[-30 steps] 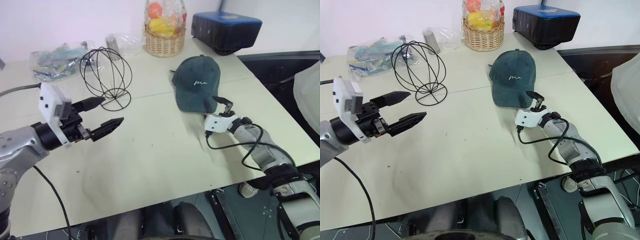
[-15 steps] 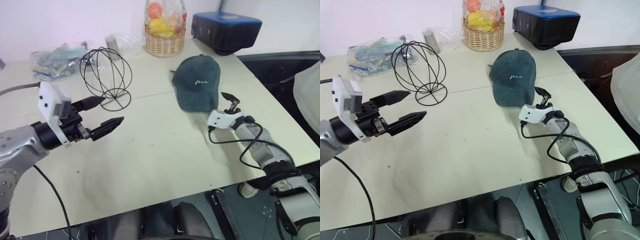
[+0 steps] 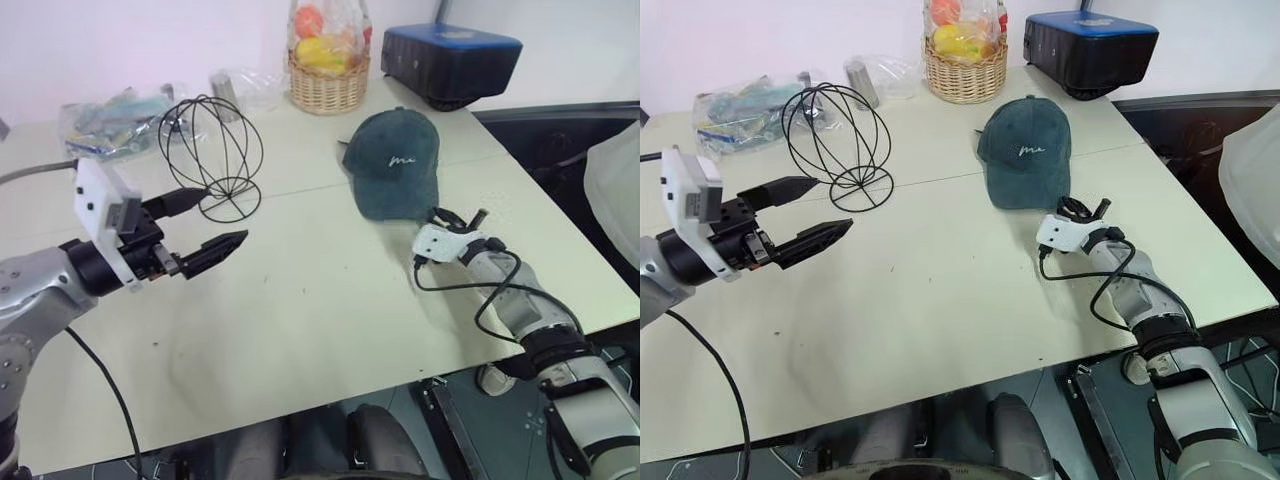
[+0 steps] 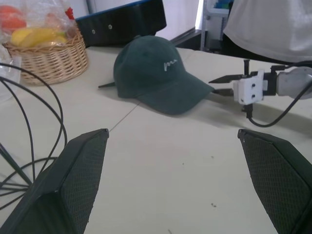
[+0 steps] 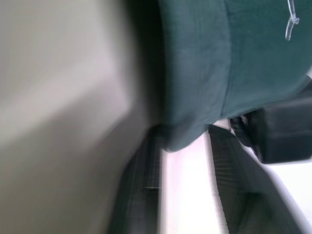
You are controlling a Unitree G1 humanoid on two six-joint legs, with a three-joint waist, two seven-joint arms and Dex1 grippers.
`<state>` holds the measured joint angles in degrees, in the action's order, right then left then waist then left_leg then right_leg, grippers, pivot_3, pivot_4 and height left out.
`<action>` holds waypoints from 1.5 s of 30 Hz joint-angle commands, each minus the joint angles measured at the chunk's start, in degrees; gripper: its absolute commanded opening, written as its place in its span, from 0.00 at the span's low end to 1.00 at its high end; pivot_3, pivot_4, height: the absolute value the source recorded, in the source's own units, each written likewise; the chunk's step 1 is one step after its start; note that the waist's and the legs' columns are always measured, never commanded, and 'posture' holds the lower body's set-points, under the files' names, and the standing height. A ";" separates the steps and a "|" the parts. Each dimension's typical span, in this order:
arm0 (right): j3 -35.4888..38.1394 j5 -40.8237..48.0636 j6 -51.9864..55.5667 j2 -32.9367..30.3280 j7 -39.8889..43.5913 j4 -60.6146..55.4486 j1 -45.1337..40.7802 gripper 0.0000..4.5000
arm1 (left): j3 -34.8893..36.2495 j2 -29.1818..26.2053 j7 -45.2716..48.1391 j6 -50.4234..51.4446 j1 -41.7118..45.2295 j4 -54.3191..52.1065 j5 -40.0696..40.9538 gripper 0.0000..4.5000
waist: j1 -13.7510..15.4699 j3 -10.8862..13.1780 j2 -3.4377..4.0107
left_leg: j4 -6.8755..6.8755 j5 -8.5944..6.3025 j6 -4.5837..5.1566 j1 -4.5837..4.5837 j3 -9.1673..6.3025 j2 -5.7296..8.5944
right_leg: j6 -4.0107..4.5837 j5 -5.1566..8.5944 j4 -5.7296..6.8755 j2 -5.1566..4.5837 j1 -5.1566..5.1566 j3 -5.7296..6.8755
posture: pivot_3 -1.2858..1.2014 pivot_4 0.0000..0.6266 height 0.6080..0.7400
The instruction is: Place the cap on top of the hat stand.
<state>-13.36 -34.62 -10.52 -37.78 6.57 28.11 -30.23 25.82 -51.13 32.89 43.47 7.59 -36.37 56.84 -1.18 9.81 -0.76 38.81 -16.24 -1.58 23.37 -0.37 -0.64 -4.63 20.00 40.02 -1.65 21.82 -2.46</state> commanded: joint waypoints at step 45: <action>7.04 10.09 -1.95 13.72 -5.37 -27.64 -7.91 0.01 | 1.88 6.35 2.11 -8.61 -2.00 13.39 -12.53 1.00 | 0.00 0.02 0.04 | -0.07 -0.02 0.04 0.04 0.01 0.00 | 0.00 0.00 0.01 -0.03 0.11 0.00 | 0.52 0.24 1.00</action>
<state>-6.24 -25.05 -12.57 -24.83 0.97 3.87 -36.27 25.70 -44.71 35.48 36.58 5.32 -22.81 45.14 -1.19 9.84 -0.73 38.74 -16.26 -1.54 23.41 -0.36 -0.64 -4.63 20.00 40.04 -1.69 21.93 -2.46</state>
